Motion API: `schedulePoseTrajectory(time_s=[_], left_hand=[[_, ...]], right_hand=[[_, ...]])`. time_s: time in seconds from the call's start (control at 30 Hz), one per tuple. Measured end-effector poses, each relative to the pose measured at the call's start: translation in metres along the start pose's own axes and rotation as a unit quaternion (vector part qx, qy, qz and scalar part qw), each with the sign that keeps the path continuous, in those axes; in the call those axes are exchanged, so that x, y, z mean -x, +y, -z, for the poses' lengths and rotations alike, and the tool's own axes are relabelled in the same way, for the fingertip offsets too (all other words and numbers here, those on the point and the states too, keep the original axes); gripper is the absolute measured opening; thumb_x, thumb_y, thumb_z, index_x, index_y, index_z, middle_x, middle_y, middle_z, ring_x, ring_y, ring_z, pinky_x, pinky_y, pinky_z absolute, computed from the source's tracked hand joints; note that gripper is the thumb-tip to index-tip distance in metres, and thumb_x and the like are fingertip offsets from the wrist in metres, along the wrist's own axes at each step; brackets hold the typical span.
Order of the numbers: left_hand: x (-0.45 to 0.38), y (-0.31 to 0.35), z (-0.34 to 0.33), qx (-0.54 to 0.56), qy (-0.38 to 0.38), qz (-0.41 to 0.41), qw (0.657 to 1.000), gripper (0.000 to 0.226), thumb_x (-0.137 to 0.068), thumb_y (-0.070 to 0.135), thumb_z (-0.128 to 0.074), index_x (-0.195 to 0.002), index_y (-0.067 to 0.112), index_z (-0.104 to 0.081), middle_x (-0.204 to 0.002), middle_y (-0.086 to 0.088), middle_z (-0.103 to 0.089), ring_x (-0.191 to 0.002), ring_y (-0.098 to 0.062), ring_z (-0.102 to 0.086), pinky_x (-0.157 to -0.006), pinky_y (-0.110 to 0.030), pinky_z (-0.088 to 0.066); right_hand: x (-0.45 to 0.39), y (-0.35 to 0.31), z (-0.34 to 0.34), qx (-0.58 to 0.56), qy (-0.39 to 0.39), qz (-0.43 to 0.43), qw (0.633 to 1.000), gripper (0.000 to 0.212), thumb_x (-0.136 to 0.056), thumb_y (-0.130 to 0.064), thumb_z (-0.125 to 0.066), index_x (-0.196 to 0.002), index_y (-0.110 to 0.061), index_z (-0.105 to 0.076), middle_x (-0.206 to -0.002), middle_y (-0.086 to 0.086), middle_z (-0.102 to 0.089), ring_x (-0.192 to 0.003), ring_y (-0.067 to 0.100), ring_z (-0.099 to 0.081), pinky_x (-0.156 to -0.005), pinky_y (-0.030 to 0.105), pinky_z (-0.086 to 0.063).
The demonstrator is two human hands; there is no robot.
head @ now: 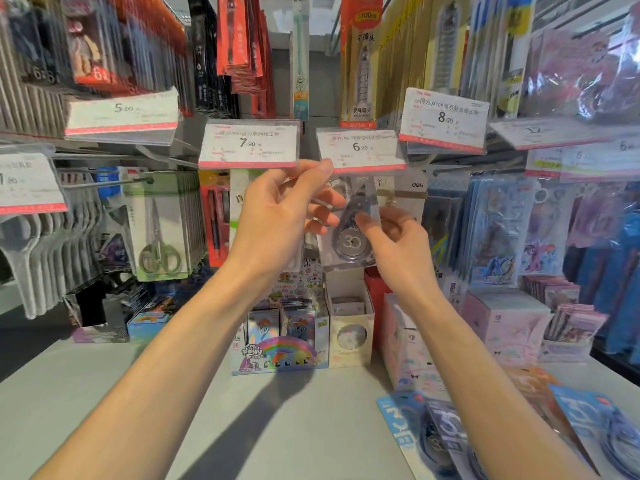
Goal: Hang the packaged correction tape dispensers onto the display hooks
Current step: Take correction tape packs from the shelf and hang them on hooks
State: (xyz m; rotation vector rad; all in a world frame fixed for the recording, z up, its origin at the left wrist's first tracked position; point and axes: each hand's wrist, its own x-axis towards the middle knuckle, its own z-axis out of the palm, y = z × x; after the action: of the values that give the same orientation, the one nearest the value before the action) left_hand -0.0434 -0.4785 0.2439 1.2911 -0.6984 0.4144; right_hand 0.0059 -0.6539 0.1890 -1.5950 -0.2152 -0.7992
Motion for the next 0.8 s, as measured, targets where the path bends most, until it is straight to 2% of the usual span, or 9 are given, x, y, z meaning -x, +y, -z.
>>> schedulePoseTrajectory(time_s=[0.13,0.2,0.27,0.33,0.4,0.43,0.5,0.63,0.8], left_hand=[[-0.008,-0.009,0.0,-0.044,0.015,-0.002,0.999,0.007,-0.099,0.018,-0.065,-0.094,0.014,-0.067,-0.074,-0.001,-0.074,-0.058,-0.013,-0.066,-0.055,-0.023,-0.053],[-0.01,-0.014,0.002,-0.067,0.017,-0.01,0.998,0.005,-0.1,0.015,-0.064,-0.095,0.013,-0.065,-0.075,-0.002,-0.074,-0.059,-0.014,-0.066,-0.056,-0.023,-0.052],[-0.01,-0.018,0.003,-0.078,0.017,-0.015,0.997,0.006,-0.101,0.013,-0.063,-0.095,0.015,-0.064,-0.076,-0.002,-0.073,-0.059,-0.014,-0.066,-0.056,-0.023,-0.052],[-0.009,-0.02,0.004,-0.086,0.023,-0.019,0.996,0.009,-0.101,0.013,-0.062,-0.094,0.018,-0.064,-0.074,0.001,-0.073,-0.059,-0.012,-0.066,-0.056,-0.022,-0.052],[-0.007,-0.022,0.006,-0.097,0.027,-0.023,0.995,0.01,-0.101,0.013,-0.062,-0.095,0.021,-0.064,-0.077,0.002,-0.074,-0.062,-0.011,-0.068,-0.058,-0.022,-0.052],[-0.006,-0.023,0.008,-0.103,0.028,-0.023,0.994,0.008,-0.101,0.014,-0.063,-0.096,0.021,-0.065,-0.08,0.001,-0.075,-0.064,-0.011,-0.069,-0.059,-0.023,-0.054],[0.0,-0.026,0.015,-0.117,0.025,-0.02,0.993,0.005,-0.1,0.017,-0.064,-0.099,0.021,-0.067,-0.09,-0.002,-0.078,-0.072,-0.013,-0.073,-0.064,-0.025,-0.057],[0.028,-0.038,0.032,-0.113,0.018,0.019,0.993,0.007,-0.098,0.021,-0.067,-0.104,0.024,-0.07,-0.105,-0.004,-0.077,-0.083,-0.015,-0.076,-0.071,-0.027,-0.06],[0.086,-0.062,0.045,-0.042,0.053,0.086,0.994,0.012,-0.097,0.011,-0.066,-0.095,0.022,-0.071,-0.086,0.006,-0.08,-0.068,-0.009,-0.074,-0.061,-0.019,-0.056]], right_hand=[[-0.006,0.008,-0.011,0.043,-0.004,-0.017,0.999,0.014,-0.095,-0.043,-0.071,-0.097,-0.032,-0.062,-0.085,-0.014,-0.072,-0.08,-0.006,-0.067,-0.071,0.018,-0.05],[-0.011,0.015,-0.016,0.055,-0.004,-0.018,0.998,0.02,-0.096,-0.041,-0.071,-0.093,-0.022,-0.064,-0.076,-0.004,-0.069,-0.066,-0.008,-0.062,-0.063,0.015,-0.046],[-0.016,0.019,-0.021,0.073,-0.003,-0.035,0.997,0.026,-0.096,-0.045,-0.07,-0.087,-0.022,-0.062,-0.072,0.0,-0.062,-0.06,-0.002,-0.058,-0.056,0.01,-0.043],[-0.02,0.022,-0.023,0.094,-0.016,-0.061,0.994,0.037,-0.095,-0.053,-0.067,-0.1,-0.016,-0.065,-0.083,0.0,-0.06,-0.073,0.009,-0.058,-0.061,0.016,-0.042],[-0.02,0.024,-0.022,0.105,-0.034,-0.086,0.99,0.059,-0.095,-0.058,-0.064,-0.126,-0.008,-0.063,-0.106,0.0,-0.066,-0.095,0.015,-0.063,-0.079,0.025,-0.046],[-0.017,0.023,-0.02,0.101,-0.04,-0.099,0.989,0.061,-0.096,-0.056,-0.064,-0.133,-0.007,-0.061,-0.114,-0.001,-0.068,-0.102,0.016,-0.065,-0.089,0.03,-0.051],[-0.004,0.02,-0.013,0.068,-0.051,-0.113,0.99,0.053,-0.098,-0.046,-0.066,-0.134,-0.008,-0.06,-0.108,-0.004,-0.072,-0.098,0.016,-0.073,-0.095,0.041,-0.06],[0.038,0.017,0.012,0.001,-0.065,-0.153,0.986,0.044,-0.099,-0.036,-0.068,-0.136,-0.013,-0.056,-0.101,0.0,-0.079,-0.091,0.014,-0.079,-0.085,0.028,-0.064],[0.104,0.014,0.053,-0.03,-0.004,-0.189,0.982,0.019,-0.101,-0.02,-0.067,-0.117,-0.01,-0.066,-0.095,0.007,-0.082,-0.082,0.016,-0.077,-0.075,0.029,-0.063]])
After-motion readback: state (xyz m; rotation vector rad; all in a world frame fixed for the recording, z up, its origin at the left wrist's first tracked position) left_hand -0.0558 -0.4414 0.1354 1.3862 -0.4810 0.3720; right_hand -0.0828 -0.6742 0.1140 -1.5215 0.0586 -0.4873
